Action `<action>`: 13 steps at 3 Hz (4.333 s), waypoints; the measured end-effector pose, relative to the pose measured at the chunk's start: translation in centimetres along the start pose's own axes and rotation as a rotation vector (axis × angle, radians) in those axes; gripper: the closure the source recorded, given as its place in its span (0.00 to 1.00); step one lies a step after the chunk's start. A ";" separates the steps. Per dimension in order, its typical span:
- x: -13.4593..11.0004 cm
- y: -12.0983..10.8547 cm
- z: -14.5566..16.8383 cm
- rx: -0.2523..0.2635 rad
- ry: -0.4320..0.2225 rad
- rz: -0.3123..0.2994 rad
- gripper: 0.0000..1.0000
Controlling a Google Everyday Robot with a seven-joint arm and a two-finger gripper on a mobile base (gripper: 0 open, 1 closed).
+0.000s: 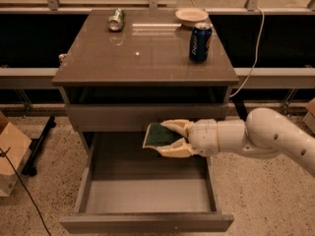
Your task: Pick sponge from middle drawer and place on counter
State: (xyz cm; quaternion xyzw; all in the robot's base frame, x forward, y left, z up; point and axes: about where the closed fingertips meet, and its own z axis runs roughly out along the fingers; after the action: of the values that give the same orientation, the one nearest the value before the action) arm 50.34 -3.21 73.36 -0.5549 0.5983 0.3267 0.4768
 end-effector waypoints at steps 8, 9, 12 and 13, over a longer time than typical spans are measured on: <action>-15.5 -22.1 3.0 0.198 0.020 -0.182 1.00; -15.6 -24.4 6.0 0.232 0.015 -0.156 0.82; -15.9 -25.3 9.6 0.218 0.011 -0.143 0.04; -15.9 -25.3 9.7 0.216 0.010 -0.143 0.00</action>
Offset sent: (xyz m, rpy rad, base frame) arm 0.0832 -0.0311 0.2106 -0.2063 -0.2361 0.1417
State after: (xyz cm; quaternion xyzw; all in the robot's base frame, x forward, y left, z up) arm 75.89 7.05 88.50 -0.5435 0.5911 0.2228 0.5528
